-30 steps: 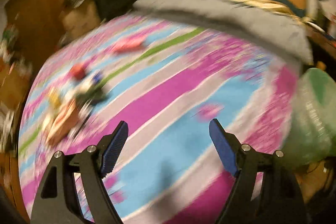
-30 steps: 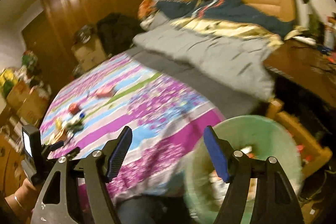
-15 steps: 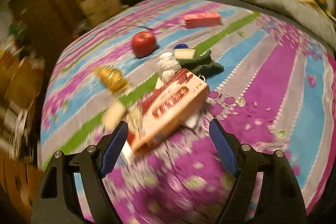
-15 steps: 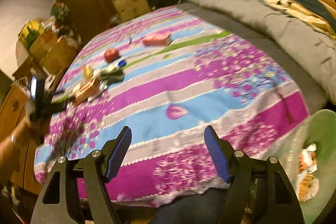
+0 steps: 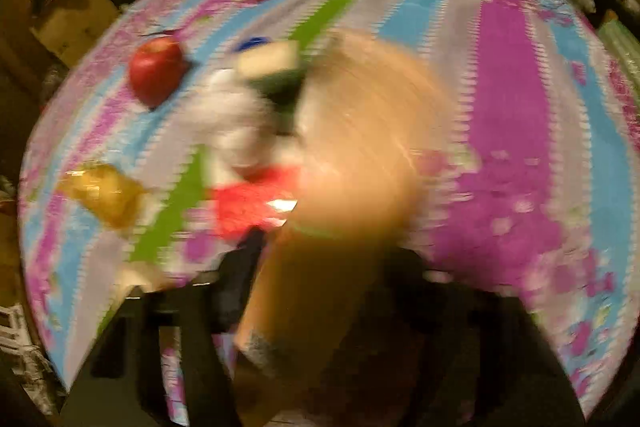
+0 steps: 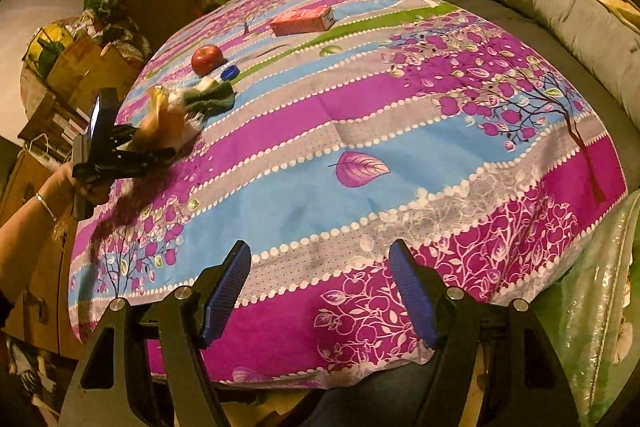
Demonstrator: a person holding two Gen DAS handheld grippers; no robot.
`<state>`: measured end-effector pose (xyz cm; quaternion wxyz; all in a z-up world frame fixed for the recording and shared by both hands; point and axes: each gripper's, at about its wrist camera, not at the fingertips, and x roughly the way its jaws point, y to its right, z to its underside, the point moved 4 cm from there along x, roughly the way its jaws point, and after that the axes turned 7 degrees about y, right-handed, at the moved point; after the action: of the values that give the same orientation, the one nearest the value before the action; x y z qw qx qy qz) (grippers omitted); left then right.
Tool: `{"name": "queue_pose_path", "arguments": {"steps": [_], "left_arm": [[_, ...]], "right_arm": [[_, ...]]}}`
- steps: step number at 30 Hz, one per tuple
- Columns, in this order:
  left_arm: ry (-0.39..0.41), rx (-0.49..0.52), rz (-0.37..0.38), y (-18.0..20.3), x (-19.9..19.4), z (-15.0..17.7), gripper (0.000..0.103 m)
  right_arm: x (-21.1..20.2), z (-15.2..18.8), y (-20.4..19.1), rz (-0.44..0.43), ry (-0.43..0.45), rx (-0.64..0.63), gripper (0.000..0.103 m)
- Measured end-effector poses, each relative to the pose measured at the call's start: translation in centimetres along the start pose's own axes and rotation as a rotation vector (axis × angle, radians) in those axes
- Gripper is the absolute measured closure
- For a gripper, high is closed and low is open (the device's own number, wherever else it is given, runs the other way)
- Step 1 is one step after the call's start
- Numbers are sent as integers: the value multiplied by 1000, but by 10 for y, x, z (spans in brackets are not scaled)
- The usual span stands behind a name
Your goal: Collect trash
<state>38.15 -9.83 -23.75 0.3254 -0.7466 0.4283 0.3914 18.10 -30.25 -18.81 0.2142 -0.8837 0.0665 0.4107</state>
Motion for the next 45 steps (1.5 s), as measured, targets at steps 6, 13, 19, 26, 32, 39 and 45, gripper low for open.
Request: {"name": "queue_pose_path", "arguments": {"steps": [6, 13, 19, 26, 32, 39, 45], "left_arm": [[49, 83, 195, 107, -49, 22, 76], [91, -113, 59, 122, -96, 77, 76], [95, -349, -36, 74, -126, 120, 77], [-8, -585, -174, 27, -117, 171, 76], [13, -685, -335, 9, -127, 176, 28], [19, -677, -510, -2, -146, 174, 27], [-41, -605, -428, 7, -135, 180, 50]], "right_arm": [[-9, -4, -5, -12, 36, -26, 31], [-8, -10, -14, -50, 54, -45, 31], [6, -11, -58, -118, 49, -127, 31], [54, -58, -154, -232, 63, -227, 33], [156, -101, -255, -146, -7, -105, 23], [269, -112, -296, 82, -105, 88, 24], [289, -114, -296, 156, -57, 37, 40]]}}
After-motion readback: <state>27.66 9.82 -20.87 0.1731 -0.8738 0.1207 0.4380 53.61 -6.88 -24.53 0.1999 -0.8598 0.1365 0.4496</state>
